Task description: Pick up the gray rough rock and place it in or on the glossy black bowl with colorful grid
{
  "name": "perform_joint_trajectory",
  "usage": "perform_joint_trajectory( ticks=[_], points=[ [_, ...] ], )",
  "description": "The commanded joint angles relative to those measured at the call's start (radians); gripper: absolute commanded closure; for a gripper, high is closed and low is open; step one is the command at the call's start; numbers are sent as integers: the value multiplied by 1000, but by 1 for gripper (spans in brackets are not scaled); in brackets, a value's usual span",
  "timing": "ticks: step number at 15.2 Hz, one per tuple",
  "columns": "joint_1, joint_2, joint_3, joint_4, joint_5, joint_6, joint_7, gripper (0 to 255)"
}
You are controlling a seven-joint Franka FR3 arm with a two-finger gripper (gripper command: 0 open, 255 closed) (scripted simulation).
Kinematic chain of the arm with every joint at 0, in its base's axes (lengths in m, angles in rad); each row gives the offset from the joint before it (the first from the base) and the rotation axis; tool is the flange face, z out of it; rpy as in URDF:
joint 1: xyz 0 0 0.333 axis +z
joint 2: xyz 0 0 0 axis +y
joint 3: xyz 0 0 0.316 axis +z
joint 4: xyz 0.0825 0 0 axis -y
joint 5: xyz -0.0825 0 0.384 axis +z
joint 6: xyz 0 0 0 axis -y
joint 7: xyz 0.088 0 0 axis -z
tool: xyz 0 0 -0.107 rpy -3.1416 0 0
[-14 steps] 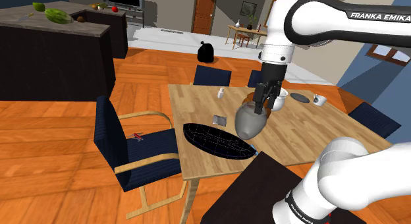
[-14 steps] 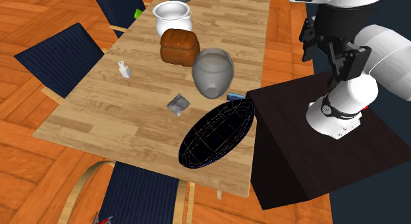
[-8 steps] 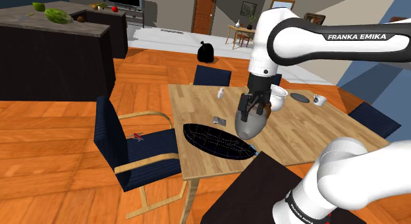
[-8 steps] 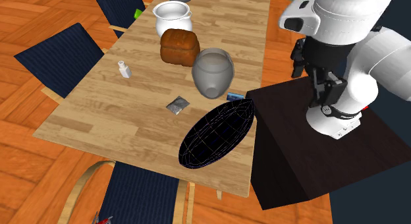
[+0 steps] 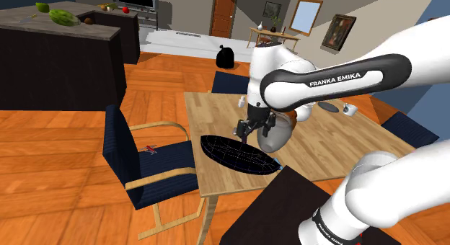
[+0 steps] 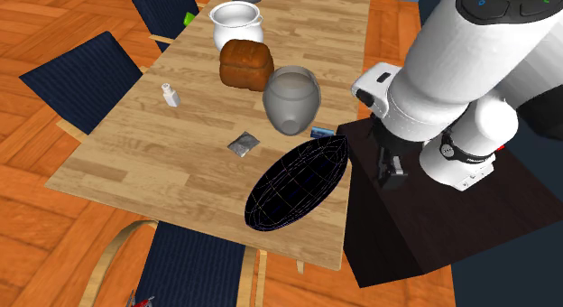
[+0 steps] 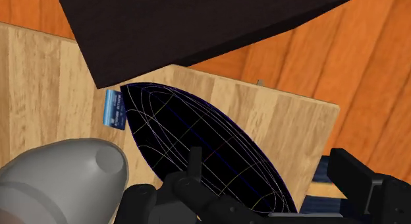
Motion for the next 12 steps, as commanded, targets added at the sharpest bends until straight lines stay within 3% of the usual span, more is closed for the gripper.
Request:
perform_joint_trajectory(
  ticks=[1, 7, 12],
  points=[
    [-29, 88, 43, 9, -46, 90, 98, 0],
    [-134, 347, 145, 77, -286, 258, 442, 0],
    [-174, 578, 153, 197, -561, 286, 767, 0]
  ],
)
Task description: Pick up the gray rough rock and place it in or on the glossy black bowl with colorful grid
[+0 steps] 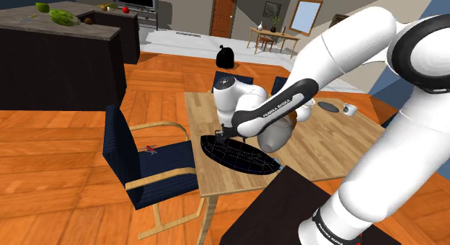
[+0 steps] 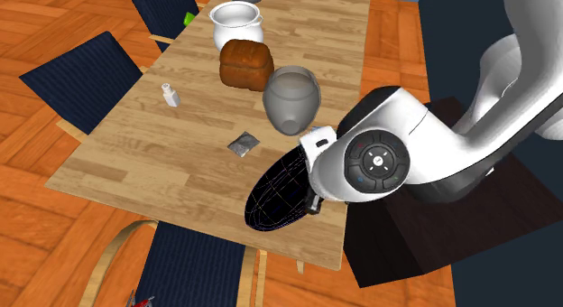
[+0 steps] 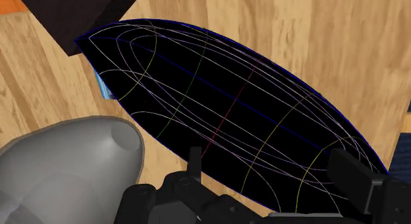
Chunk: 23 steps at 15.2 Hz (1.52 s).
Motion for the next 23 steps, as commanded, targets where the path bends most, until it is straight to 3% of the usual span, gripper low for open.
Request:
perform_joint_trajectory(
  ticks=[1, 5, 10, 15, 21, 23],
  points=[
    [-2, 86, -13, 50, -109, -3, 130, 0],
    [25, 252, -69, 176, -274, -41, 330, 0],
    [68, 436, -153, 347, -402, -105, 508, 0],
    [100, 603, -234, 531, -470, -172, 628, 0],
    [117, 790, -322, 769, -500, -255, 719, 0],
    [109, 803, -329, 772, -509, -240, 722, 0]
  ],
)
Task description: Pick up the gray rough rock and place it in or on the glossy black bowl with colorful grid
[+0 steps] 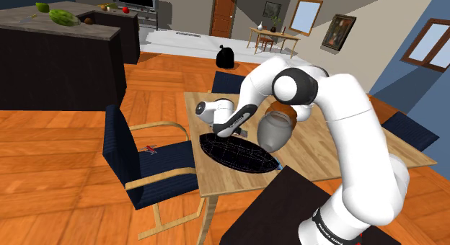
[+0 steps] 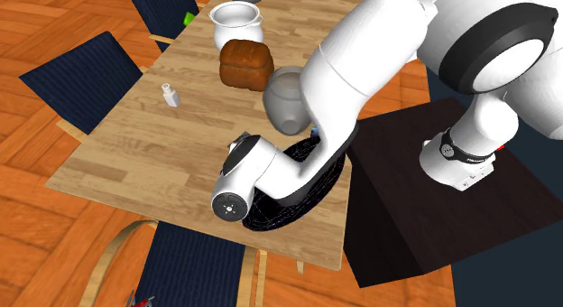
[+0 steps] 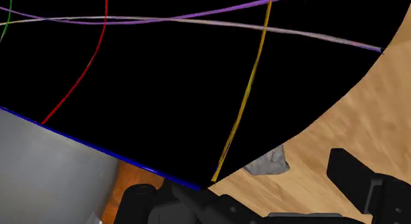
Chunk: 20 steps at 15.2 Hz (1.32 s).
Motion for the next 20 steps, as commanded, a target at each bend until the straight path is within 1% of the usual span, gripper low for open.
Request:
perform_joint_trajectory(
  ticks=[1, 6, 14, 15, 20],
  points=[
    [-6, 18, -10, 12, -9, 9, 7, 0],
    [-25, 50, -26, 22, -29, 43, 13, 0],
    [-25, 50, -26, 22, -29, 43, 13, 0],
    [-25, 50, -26, 22, -29, 43, 13, 255],
    [-24, 49, -25, 21, -28, 42, 14, 255]
  ],
)
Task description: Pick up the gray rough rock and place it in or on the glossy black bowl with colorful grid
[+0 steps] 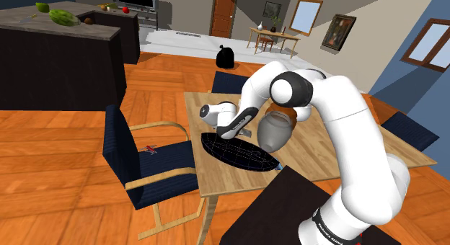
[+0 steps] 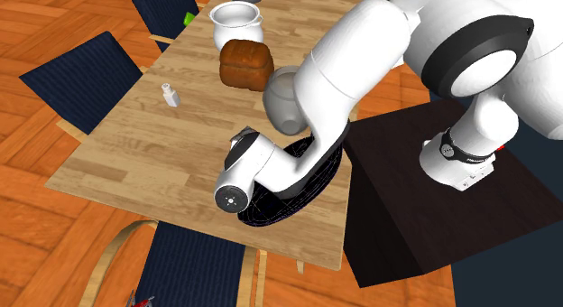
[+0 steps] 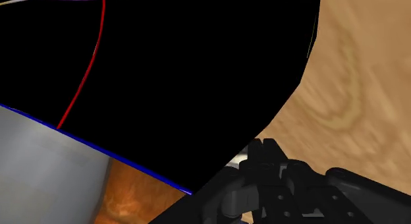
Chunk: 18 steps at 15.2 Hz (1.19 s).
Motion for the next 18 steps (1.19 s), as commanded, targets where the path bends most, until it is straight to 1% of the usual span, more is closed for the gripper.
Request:
perform_joint_trajectory(
  ticks=[1, 4, 5, 6, 7, 8, 9, 10, 18],
  points=[
    [0, 0, 0, 0, 0, 0, 0, 255],
    [0, 0, 0, 0, 0, 0, 0, 255],
    [0, 0, 0, 0, 0, 0, 0, 0],
    [-52, -12, 42, 38, 69, -28, -212, 0],
    [-103, -2, 88, 105, 136, -83, -424, 0],
    [-142, 29, 129, 204, 199, -162, -632, 0],
    [-166, 87, 161, 343, 255, -265, -837, 0],
    [-170, 92, 167, 353, 254, -274, -848, 0],
    [-201, 121, 150, 322, 230, -207, -834, 0]
  ],
)
